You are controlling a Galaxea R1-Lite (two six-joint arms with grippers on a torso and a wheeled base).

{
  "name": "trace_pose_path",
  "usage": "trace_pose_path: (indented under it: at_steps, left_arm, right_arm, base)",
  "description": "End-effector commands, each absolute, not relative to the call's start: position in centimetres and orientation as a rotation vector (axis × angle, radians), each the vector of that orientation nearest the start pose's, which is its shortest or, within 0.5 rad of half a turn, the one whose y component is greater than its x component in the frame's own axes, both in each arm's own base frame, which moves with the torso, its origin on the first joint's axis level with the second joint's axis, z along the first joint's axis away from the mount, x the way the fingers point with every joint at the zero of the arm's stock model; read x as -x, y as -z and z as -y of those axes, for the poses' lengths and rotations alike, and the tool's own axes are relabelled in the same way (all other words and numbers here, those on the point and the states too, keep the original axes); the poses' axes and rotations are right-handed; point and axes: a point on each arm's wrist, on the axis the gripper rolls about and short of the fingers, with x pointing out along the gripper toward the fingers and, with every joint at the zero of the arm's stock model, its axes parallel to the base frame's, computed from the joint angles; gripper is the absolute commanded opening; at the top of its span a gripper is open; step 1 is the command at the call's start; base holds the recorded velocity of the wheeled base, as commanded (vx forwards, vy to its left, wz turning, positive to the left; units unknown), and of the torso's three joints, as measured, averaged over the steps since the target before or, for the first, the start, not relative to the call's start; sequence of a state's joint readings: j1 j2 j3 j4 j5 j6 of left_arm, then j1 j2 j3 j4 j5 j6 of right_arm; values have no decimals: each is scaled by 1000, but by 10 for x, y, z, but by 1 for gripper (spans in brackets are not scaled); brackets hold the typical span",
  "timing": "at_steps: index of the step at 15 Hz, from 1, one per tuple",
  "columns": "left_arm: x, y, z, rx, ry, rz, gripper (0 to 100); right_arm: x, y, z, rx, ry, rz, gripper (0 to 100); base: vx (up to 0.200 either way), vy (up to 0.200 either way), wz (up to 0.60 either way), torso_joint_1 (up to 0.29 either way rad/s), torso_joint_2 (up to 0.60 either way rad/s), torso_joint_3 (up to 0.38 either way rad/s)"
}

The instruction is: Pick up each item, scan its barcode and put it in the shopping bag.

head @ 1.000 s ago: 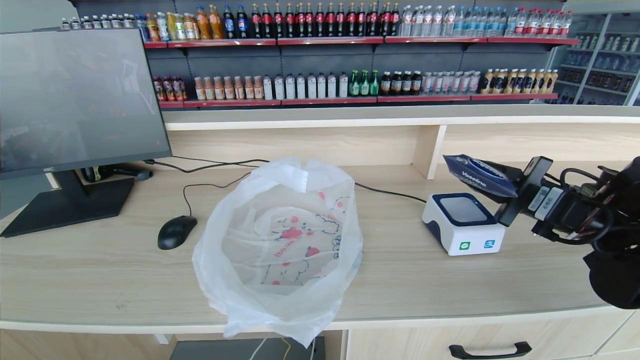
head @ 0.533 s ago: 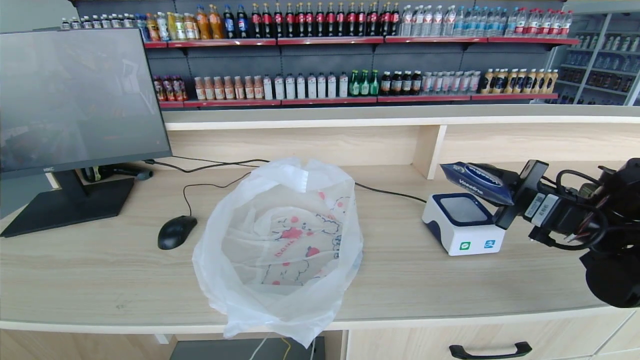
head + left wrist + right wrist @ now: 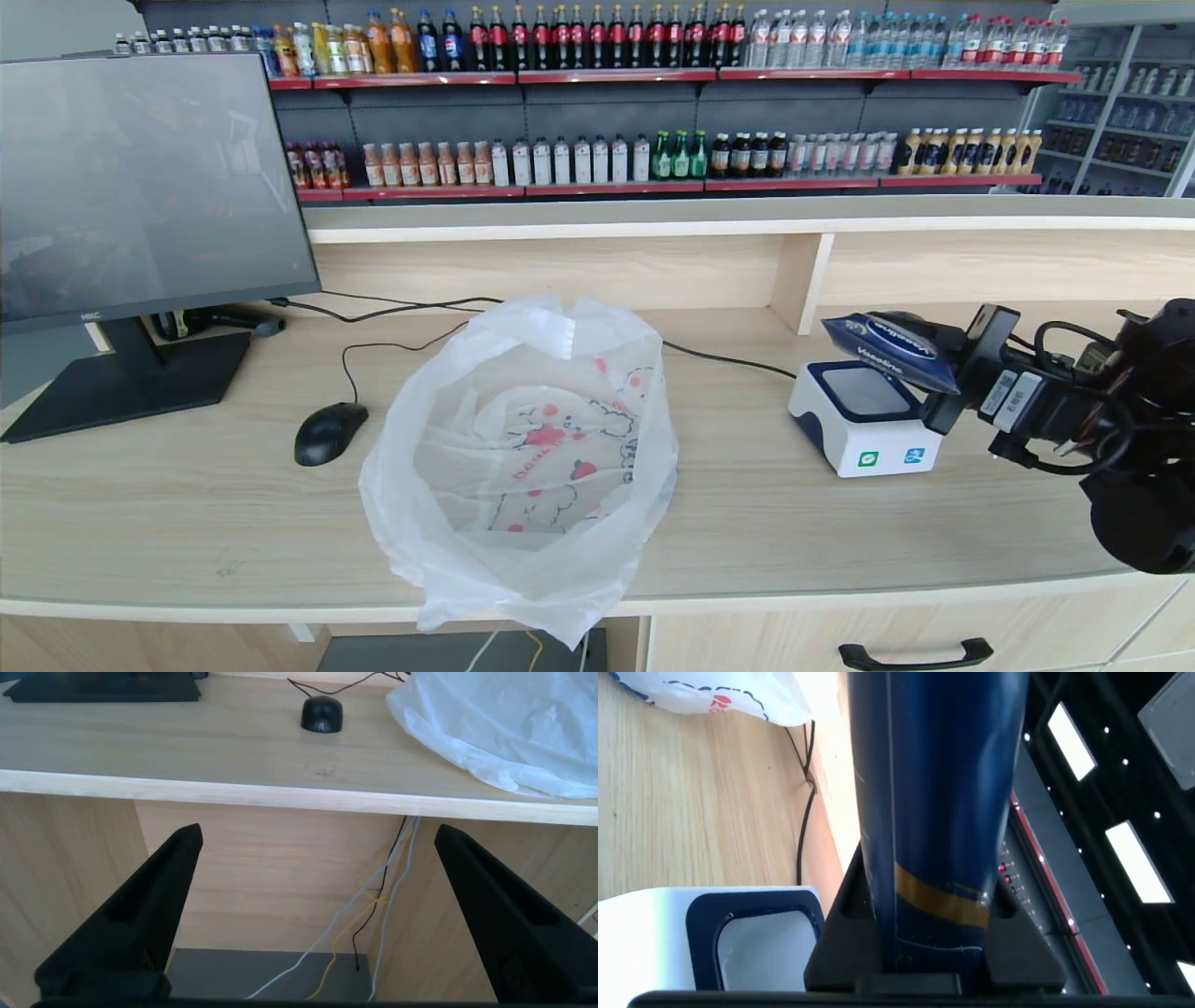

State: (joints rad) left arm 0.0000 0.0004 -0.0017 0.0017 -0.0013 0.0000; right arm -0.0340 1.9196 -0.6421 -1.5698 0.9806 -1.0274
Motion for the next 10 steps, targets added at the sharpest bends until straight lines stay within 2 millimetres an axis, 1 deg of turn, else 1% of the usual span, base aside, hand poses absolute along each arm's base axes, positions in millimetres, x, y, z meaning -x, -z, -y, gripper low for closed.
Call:
trace_pose_path:
  at_steps: [1,2,4,6,8,10]
  left_arm:
    - [23,-76,0,0,2,0,100]
    - [23,-76,0,0,2,0,100]
    - [23,-76,0,0,2,0,100]
    - [23,-76,0,0,0,0,100]
    - [23,-76,0,0,2,0,100]
    - [23,-76,0,0,2,0,100]
  right_arm:
    - [-315,-163,-8,1089,-728,733,0]
    - [-315,-163,-7,1091,-728,735,0]
    - [-316,-158,-8,1107,-747,741,0]
    - [-319,-157,-9,1104,-754,747,0]
    - [-320,-156,-15,1098,-768,753,0]
    - [-321,-154,-15,1098,-770,749,0]
  base:
    - [0,0,0,0,0,0]
    - [0,0,0,0,0,0]
    - [0,0,0,0,0,0]
    - [0,0,0,0,0,0]
    - [0,0,0,0,0,0]
    - [0,0,0,0,0,0]
